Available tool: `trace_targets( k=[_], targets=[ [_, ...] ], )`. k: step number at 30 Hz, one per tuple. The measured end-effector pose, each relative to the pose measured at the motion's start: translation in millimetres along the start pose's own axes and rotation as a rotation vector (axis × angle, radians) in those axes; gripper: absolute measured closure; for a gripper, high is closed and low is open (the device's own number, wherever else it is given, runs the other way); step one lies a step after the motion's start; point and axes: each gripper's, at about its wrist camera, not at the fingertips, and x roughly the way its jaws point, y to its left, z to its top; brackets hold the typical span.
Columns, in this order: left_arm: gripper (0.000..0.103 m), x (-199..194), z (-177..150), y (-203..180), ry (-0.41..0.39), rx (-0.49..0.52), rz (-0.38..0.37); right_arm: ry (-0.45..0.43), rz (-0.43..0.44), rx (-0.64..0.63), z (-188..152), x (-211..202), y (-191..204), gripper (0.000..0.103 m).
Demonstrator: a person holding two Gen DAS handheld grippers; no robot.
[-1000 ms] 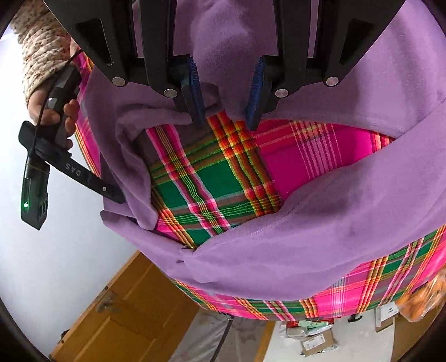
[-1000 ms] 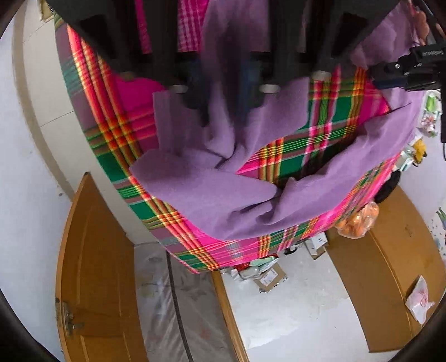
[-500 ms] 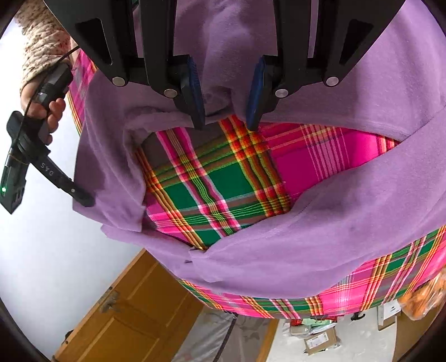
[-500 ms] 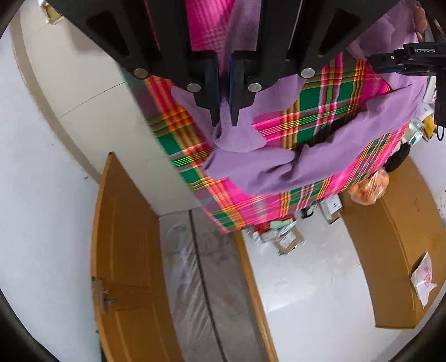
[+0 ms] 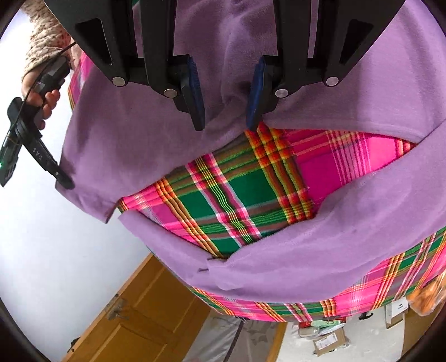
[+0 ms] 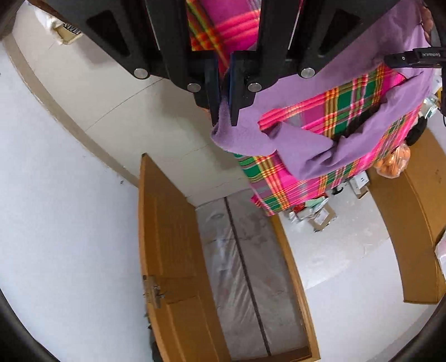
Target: Fold clothes
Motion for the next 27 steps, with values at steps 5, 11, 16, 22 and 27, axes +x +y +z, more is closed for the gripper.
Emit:
trace_targets(
  k=[5,11,16,22,27],
  targets=[
    [0.071,1.7,-2.6,-2.1,0.010,0.004,0.000,0.033,-0.029,0.037,-12.8,5.4,-15.2,0.098],
    [0.072,3.9,-5.4,-2.5,0.017,0.004,0.004,0.055,-0.066,0.073,-29.0,8.7,-29.2,0.098],
    [0.072,3.9,-7.0,-1.5,0.017,0.004,-0.001,0.005,-0.144,0.133,-27.1,-1.7,-45.5,0.097],
    [0.072,5.9,-7.0,-2.3,0.014,0.005,-0.001,-0.043,-0.157,0.199,-20.1,-19.3,-69.4,0.097],
    [0.072,5.7,-8.1,-1.1,0.014,-0.002,-0.008,0.039,-0.061,0.225,-19.2,-1.9,-68.9,0.096]
  ],
)
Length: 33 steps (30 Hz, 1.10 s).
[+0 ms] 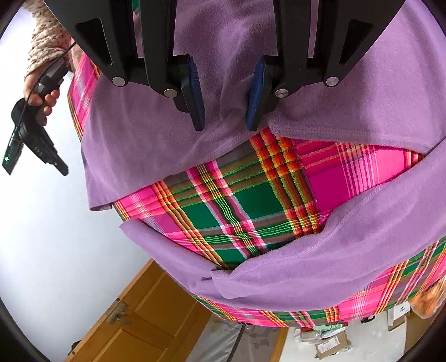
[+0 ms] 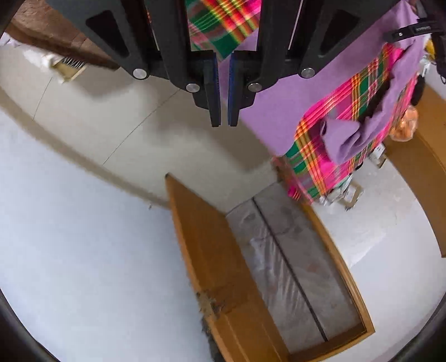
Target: Fold clothes
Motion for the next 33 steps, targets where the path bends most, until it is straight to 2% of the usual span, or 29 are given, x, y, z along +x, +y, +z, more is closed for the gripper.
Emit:
trace_targets(
  k=[5,10,13,15,20,22,24,27,30,33],
  targets=[
    [0.072,-2.5,-3.5,0.9,0.003,0.000,-0.003,0.068,0.030,-0.101,-1.8,22.8,26.4,0.080],
    [0.072,-5.4,-6.3,5.6,0.003,-0.013,-0.017,0.139,-0.007,-0.185,-0.1,52.1,50.2,0.080],
    [0.072,-6.6,-7.3,7.7,0.003,-0.014,-0.026,0.114,-0.055,-0.196,7.6,56.5,51.4,0.072],
    [0.072,-6.3,-7.0,8.3,0.002,-0.014,-0.030,0.107,-0.059,-0.176,12.2,59.0,46.3,0.060],
    [0.072,-6.1,-5.8,9.9,0.000,-0.021,-0.042,0.213,0.005,-0.107,15.9,82.4,34.1,0.058],
    [0.072,-6.2,-5.7,10.7,-0.001,-0.023,-0.048,0.207,0.039,-0.088,13.1,82.1,34.1,0.061],
    [0.072,-6.3,-5.7,10.9,-0.002,-0.025,-0.051,0.199,0.067,-0.073,10.6,81.4,34.6,0.097],
    [0.072,-6.8,-6.5,10.8,-0.002,-0.026,-0.051,0.156,0.032,-0.111,12.2,72.4,42.6,0.101],
    [0.072,-7.3,-7.2,11.2,-0.003,-0.028,-0.053,0.106,-0.011,-0.151,14.2,56.8,50.2,0.100],
    [0.072,-10.2,-9.2,14.0,-0.007,-0.039,-0.060,0.111,0.024,-0.177,11.4,44.1,62.2,0.100]
  ],
)
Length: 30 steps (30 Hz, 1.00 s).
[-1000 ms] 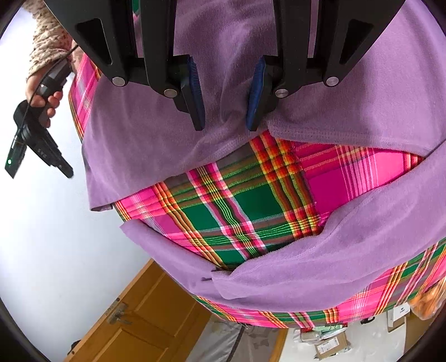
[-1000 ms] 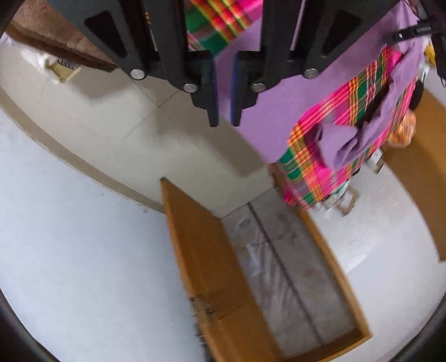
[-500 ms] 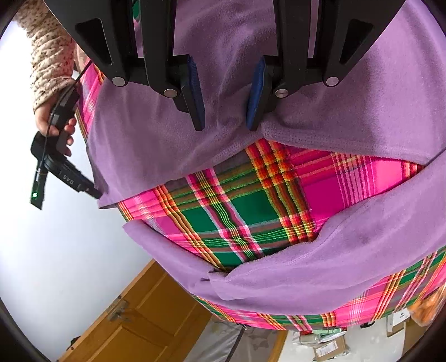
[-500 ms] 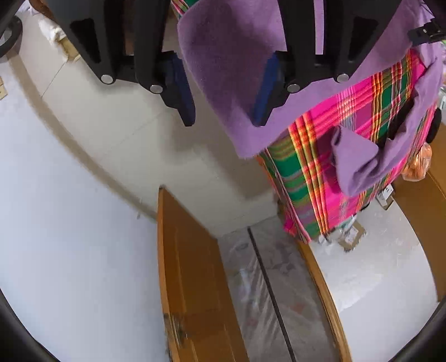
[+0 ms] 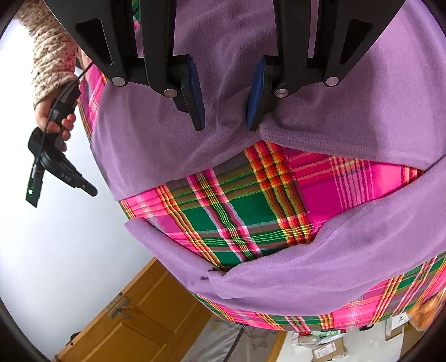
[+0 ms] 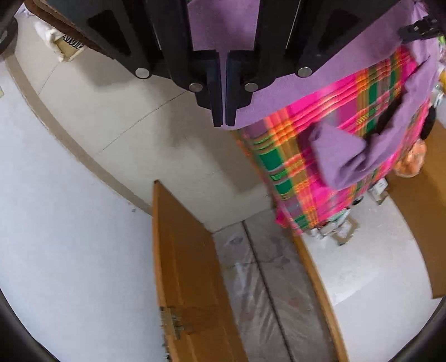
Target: Fold clothes
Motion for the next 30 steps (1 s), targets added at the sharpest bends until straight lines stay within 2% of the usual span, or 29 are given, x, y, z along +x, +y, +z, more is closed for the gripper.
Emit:
trace_targets(
  k=[3,6,9,14,21,27,30],
  targets=[
    [0.072,-6.8,-4.5,5.6,-0.007,-0.014,-0.007,0.020,0.037,-0.069,-12.4,-5.4,18.7,0.096],
    [0.071,-22.6,-11.9,16.1,-0.030,-0.035,-0.009,0.081,0.024,-0.139,-25.0,3.2,39.5,0.092],
    [0.071,-45.8,-19.3,34.3,-0.071,-0.076,0.025,0.114,-0.017,-0.176,-30.6,7.9,54.8,0.092],
    [0.071,-89.5,-29.9,82.3,-0.159,-0.188,0.091,0.072,0.042,-0.260,-25.1,-8.9,99.2,0.090],
    [0.071,-149.3,-32.7,145.4,-0.240,-0.316,0.197,0.014,0.192,-0.394,-13.7,-48.1,182.6,0.088],
    [0.071,-197.4,-25.0,171.5,-0.287,-0.324,0.260,-0.063,0.311,-0.516,1.3,-80.0,256.9,0.080],
    [0.071,-210.3,-15.0,179.2,-0.294,-0.312,0.284,-0.045,0.391,-0.563,3.9,-82.2,293.3,0.075]
  ],
)
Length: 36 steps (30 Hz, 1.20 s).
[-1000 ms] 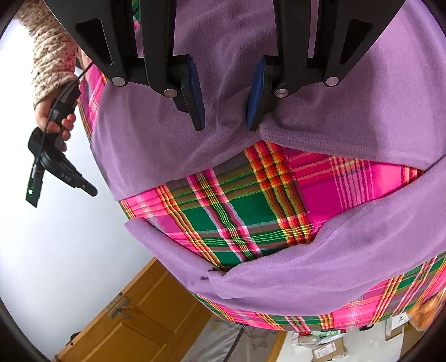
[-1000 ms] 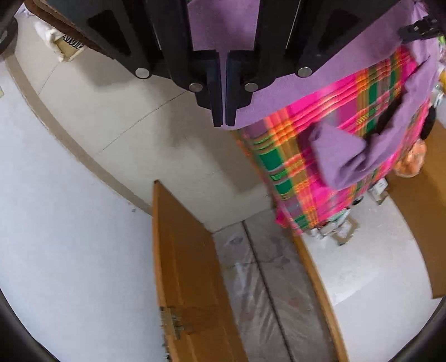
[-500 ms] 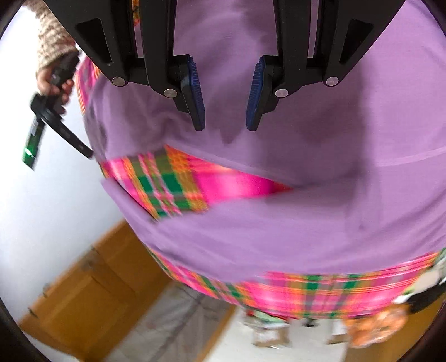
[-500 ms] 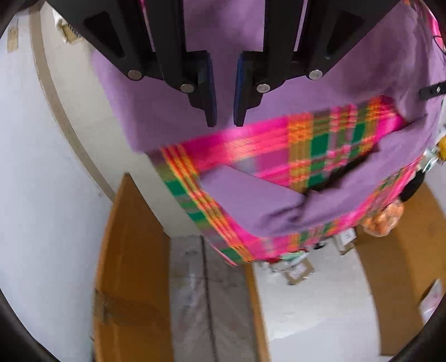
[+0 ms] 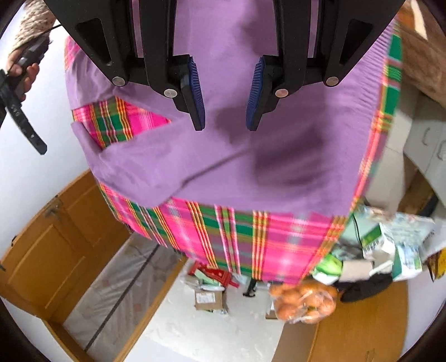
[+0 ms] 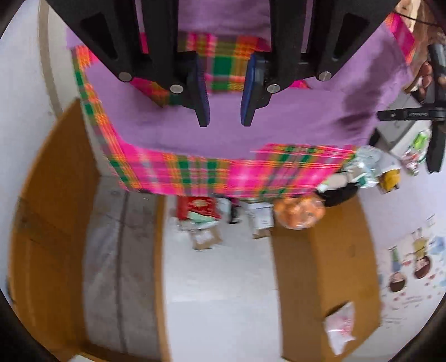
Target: Fold clothes
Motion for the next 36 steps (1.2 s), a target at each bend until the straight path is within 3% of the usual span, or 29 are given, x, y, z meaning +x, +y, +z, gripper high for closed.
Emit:
trace_targets(
  k=[4,8,10,20,27,33,36],
  targets=[
    [0.071,13.5,17.0,7.4,0.034,0.002,0.002,0.150,0.090,-0.030,-6.4,49.9,27.2,0.070],
    [0.071,33.0,36.7,17.1,0.057,0.001,0.039,0.290,0.112,-0.074,-28.9,100.6,50.1,0.070],
    [0.071,42.2,51.6,20.6,0.047,0.018,0.069,0.312,0.114,-0.082,-31.6,115.1,52.8,0.070],
    [0.071,112.1,102.2,13.4,0.107,0.205,0.153,0.320,0.085,-0.051,15.4,191.3,37.9,0.066],
    [0.071,148.7,101.4,10.7,0.164,0.332,0.167,0.357,0.082,-0.105,28.7,243.6,44.2,0.059],
    [0.071,164.5,94.0,9.9,0.189,0.408,0.212,0.368,0.162,-0.122,33.1,273.7,58.6,0.050],
    [0.066,165.5,91.0,8.5,0.164,0.439,0.213,0.398,0.167,-0.134,29.0,286.2,65.4,0.049]
  ],
)
